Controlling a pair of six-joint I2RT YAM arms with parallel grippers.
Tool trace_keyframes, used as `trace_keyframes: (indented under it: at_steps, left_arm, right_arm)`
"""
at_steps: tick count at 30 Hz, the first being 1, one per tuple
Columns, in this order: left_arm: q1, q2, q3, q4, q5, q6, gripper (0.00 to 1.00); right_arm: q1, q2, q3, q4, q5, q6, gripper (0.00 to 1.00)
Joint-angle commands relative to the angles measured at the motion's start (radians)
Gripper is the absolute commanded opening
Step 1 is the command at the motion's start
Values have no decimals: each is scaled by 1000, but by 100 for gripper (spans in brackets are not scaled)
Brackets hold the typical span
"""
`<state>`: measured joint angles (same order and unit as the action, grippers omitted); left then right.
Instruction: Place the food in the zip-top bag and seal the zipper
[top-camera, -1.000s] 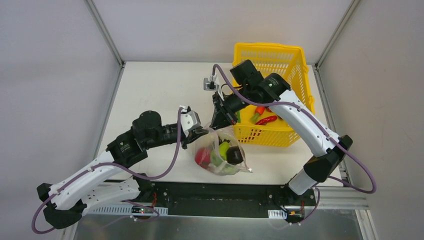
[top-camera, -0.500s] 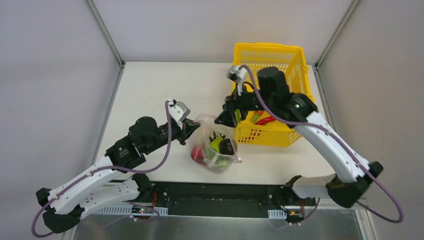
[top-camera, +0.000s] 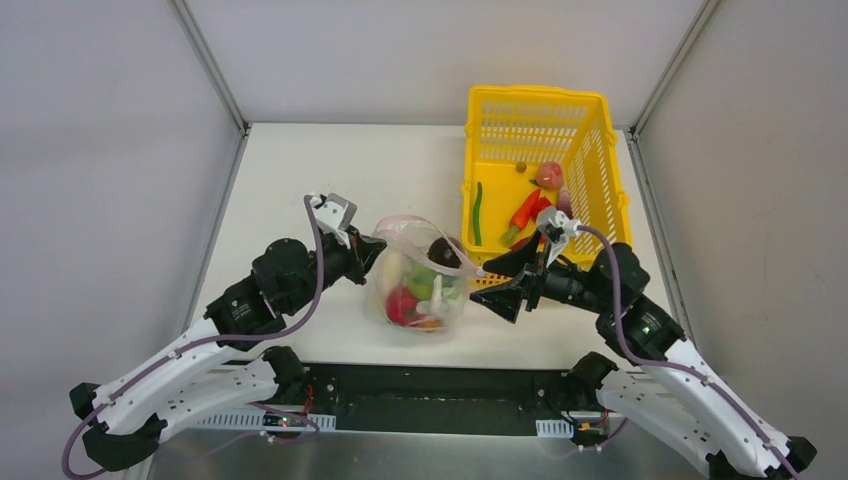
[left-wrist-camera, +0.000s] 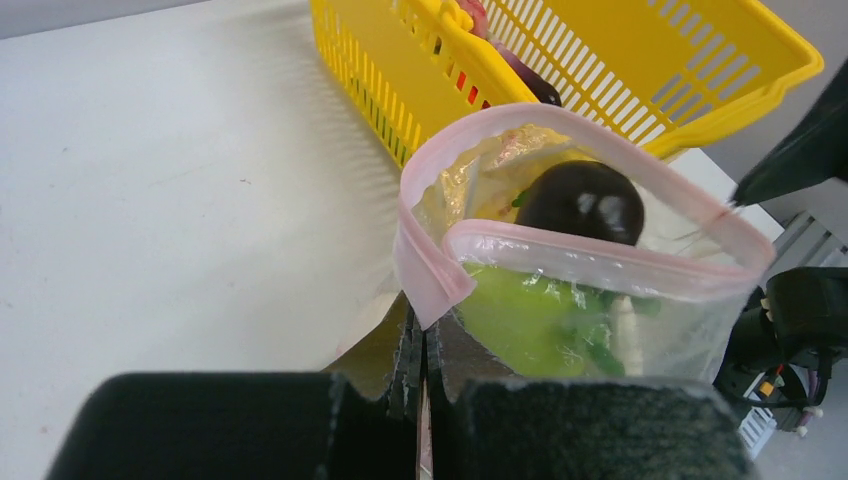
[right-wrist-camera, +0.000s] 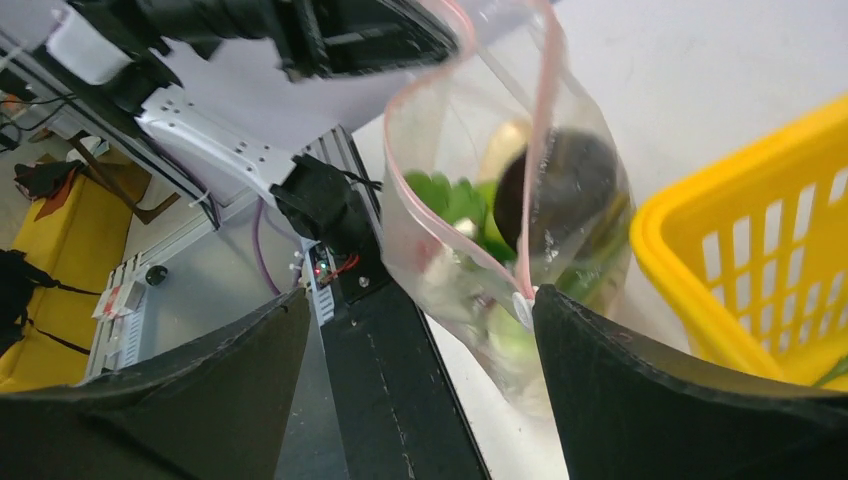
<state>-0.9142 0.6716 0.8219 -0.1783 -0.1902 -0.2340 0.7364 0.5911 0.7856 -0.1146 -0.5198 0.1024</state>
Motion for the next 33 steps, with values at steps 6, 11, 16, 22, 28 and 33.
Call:
trace_keyframes:
  at_steps: [6, 11, 16, 22, 28, 33]
  left_arm:
    - [11, -66, -25, 33, 15, -5, 0]
    - [11, -66, -26, 18, 23, 7, 0]
    - [12, -67, -20, 16, 57, 24, 0]
    - [11, -72, -25, 33, 104, 47, 0]
    - [11, -115, -42, 55, 185, 89, 0]
    - [12, -164, -70, 47, 180, 106, 0]
  right_arm:
    - [0, 55, -101, 202, 59, 36, 80]
    - [-1, 9, -52, 159, 179, -6, 84]
    - [-1, 11, 37, -27, 267, -57, 85]
    - [-1, 3, -20, -29, 240, 19, 85]
    - [-2, 10, -53, -6, 193, 66, 79]
    - [-2, 6, -82, -4, 201, 83, 66]
